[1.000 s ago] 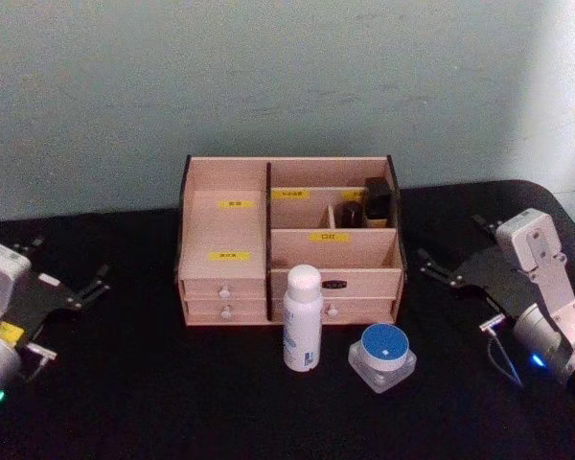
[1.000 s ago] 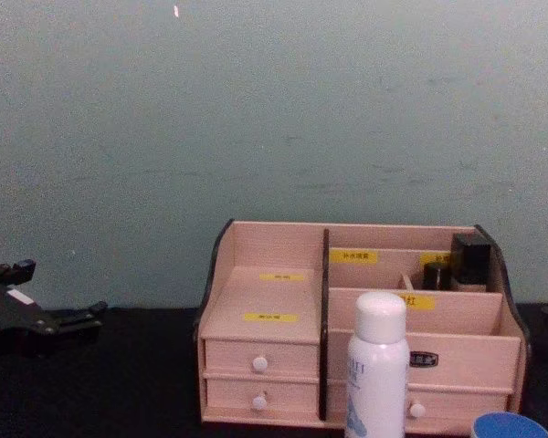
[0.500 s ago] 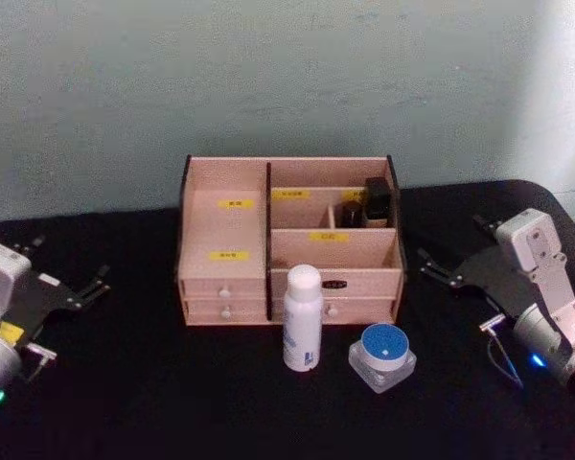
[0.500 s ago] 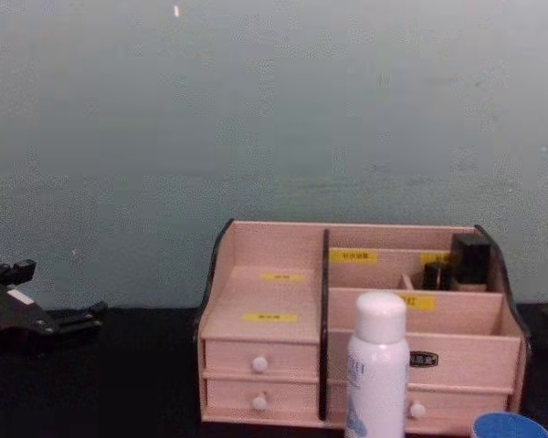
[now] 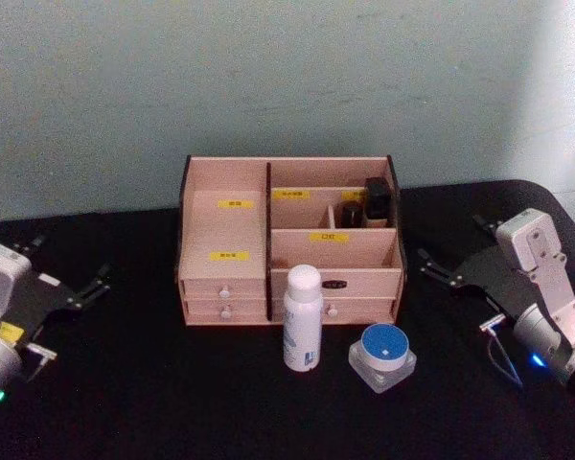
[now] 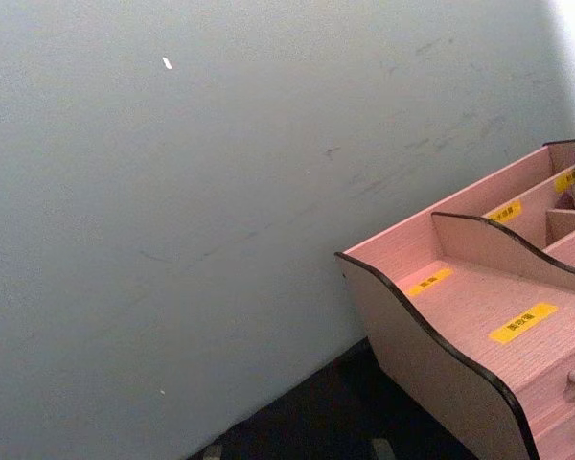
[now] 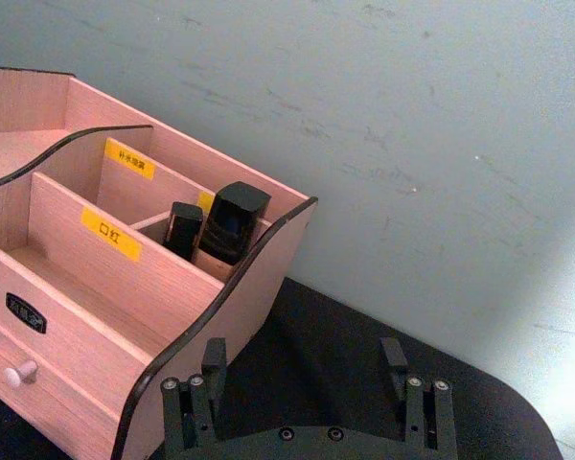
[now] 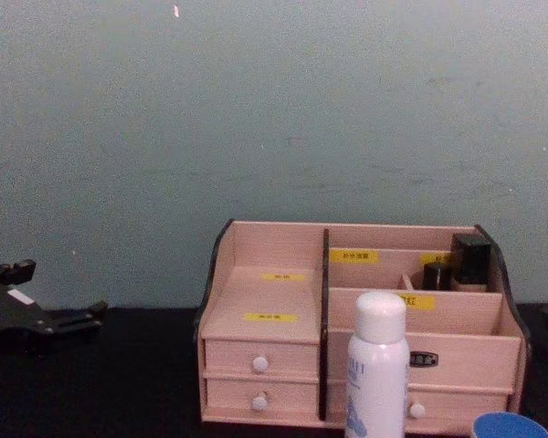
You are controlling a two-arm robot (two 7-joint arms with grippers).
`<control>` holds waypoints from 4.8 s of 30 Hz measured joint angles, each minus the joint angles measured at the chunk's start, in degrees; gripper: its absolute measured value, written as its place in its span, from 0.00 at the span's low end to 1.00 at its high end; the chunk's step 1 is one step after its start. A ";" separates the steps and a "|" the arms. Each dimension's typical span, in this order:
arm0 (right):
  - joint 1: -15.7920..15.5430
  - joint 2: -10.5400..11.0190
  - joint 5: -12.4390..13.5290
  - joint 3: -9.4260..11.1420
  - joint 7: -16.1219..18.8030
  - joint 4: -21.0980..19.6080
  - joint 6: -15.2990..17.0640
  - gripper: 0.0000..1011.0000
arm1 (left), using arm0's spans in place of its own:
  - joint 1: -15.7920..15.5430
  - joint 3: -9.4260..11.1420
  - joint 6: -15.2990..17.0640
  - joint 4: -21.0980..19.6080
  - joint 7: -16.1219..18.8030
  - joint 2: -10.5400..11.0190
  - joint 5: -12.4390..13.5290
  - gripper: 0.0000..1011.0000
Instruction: Pick up the facial cleanser and watermelon frost from the table and place them into the tiered storage box.
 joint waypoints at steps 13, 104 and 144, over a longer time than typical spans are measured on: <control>0.00 0.00 0.00 0.00 0.00 0.00 0.00 0.99 | -0.01 0.00 0.00 0.00 0.00 0.00 0.00 0.99; 2.56 -8.10 5.84 -1.15 34.25 1.76 1.78 0.99 | -0.01 0.00 0.00 0.00 0.00 0.00 0.00 0.99; 5.50 -11.10 4.69 -1.81 34.84 6.13 2.65 0.99 | -0.01 0.00 0.00 0.00 0.00 0.00 0.00 0.99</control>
